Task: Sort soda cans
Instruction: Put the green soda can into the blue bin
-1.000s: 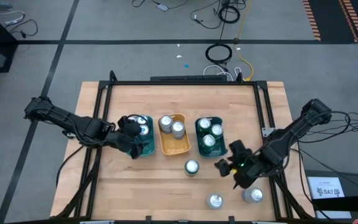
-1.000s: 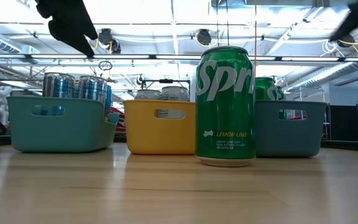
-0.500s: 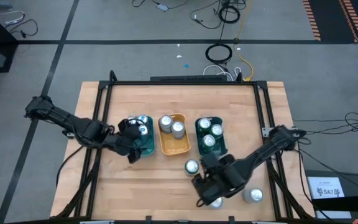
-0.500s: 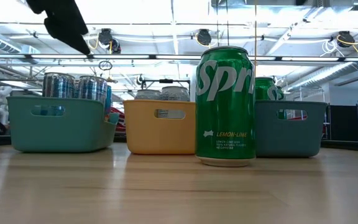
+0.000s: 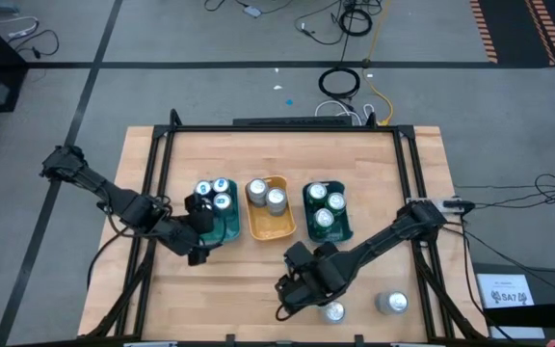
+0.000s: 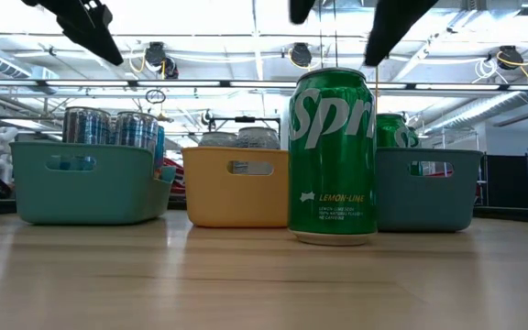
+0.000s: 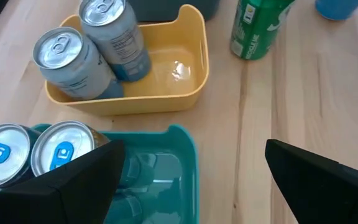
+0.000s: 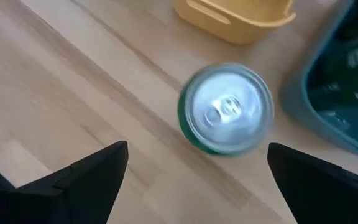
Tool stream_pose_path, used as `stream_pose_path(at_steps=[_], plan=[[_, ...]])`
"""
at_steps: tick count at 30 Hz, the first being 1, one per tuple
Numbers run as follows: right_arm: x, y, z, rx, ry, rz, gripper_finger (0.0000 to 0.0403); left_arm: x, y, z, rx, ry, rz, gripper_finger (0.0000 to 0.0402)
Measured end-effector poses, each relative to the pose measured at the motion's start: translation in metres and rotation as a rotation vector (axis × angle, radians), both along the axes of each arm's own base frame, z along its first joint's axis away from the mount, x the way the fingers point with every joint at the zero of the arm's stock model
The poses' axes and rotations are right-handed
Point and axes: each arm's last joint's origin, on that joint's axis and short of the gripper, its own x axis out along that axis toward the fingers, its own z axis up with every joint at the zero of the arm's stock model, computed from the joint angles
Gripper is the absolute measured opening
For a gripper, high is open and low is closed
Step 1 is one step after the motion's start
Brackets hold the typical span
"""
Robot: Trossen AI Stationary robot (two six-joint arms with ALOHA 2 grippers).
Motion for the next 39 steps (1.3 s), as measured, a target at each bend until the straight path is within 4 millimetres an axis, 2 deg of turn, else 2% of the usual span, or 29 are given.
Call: stream_pose_path(at_steps=[12,20,27,30,34,37,39], plan=[[0.024,-0.024,-0.032,0.003,0.101,-0.054,0.0377,-0.005,-0.01,0.0,-0.015,0.005,-0.057,0.0396],[0.026,-0.029,-0.032,0.019,0.1,-0.107,0.0377,-0.006,-0.011,0.0,-0.016,0.005,-0.059,0.0396],[0.034,-0.033,-0.047,0.063,0.148,-0.106,0.0373,-0.006,-0.011,0.0,-0.016,0.005,-0.059,0.0396],[0.034,-0.035,-0.044,0.067,0.145,-0.113,0.0345,-0.006,-0.011,0.0,-0.015,0.005,-0.058,0.0396],[0.03,-0.036,-0.04,0.076,0.16,-0.13,0.0279,-0.006,-0.011,0.0,-0.014,0.004,-0.057,0.0396],[0.024,-0.033,-0.034,0.072,0.164,-0.133,0.0276,-0.005,-0.011,0.0,-0.015,0.002,-0.057,0.0396],[0.017,-0.029,-0.02,0.07,0.141,-0.143,0.0276,-0.005,-0.011,0.0,-0.015,0.001,-0.057,0.0396]])
